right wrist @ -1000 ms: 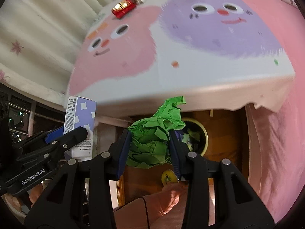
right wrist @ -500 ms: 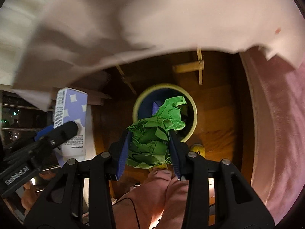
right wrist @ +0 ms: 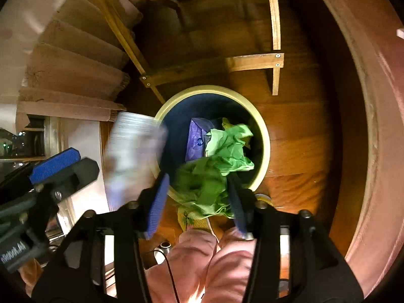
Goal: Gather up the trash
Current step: 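Carry the green paper and white box over the bin and open both tools, then raise both open tools back toward the table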
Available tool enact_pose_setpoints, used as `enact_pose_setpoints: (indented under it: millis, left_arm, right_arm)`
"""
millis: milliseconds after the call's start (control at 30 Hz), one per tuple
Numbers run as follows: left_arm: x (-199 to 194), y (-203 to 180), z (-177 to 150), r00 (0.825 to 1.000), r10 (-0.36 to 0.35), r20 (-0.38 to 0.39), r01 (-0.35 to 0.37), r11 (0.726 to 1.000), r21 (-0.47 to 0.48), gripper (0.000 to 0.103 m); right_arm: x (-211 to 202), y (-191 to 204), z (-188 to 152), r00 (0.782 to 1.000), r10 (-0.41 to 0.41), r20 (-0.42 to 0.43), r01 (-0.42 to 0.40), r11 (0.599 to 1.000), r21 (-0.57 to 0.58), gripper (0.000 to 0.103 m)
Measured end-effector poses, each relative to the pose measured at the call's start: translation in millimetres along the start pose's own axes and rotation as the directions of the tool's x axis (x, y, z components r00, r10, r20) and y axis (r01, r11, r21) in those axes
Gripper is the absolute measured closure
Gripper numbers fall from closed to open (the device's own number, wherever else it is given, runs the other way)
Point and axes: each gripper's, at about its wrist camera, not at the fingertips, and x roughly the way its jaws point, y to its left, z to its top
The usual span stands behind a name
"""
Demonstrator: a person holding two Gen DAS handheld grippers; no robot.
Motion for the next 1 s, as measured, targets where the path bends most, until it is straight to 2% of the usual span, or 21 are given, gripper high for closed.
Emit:
enact_pose_setpoints:
  millis: [33,67,167,367,533,733,1000]
  left_arm:
    - [3,2,-1,1.0,0.005,0.0,-0.005,1.0,-0.005,0.04]
    - [4,4,-2,1.0,0.009,-0.001,-0.009,1.0,-0.01,0.035]
    - [9,12,-4,1.0,0.013,-0.002,-0.013,1.0,-0.025,0.029]
    - [-13,19,-7,0.999,0.036,0.028,-0.035,0.999,-0.036,0.029]
    - [-51,17,-10,0.998,0.034,0.06,-0.032,0.999,-0.032,0.029]
    - [-112,11,-10,0.994,0.016,0.113,-0.014,1.0,-0.02,0.029]
    - [-210,-7,-5,0.986,0.017,0.166,-0.025,0.998,0.049,0.029]
  right_arm:
    - [1,1,0,1.0,-0.002,0.006,0.002,1.0,-0.006,0.048]
    - [1,1,0,1.0,-0.007,0.012,0.007,1.0,-0.012,0.048]
    - [0,1,4,1.0,-0.01,0.023,0.01,1.0,-0.014,0.046]
    - [-16,7,7,0.999,-0.013,0.053,0.013,1.0,-0.01,0.046]
    - [-47,17,3,0.996,-0.012,0.085,0.013,1.0,-0.007,0.046]
    - [-104,32,-3,0.991,0.007,0.134,-0.01,1.0,0.021,0.046]
    - [-198,56,-13,0.977,0.035,0.213,-0.044,0.998,0.04,0.046]
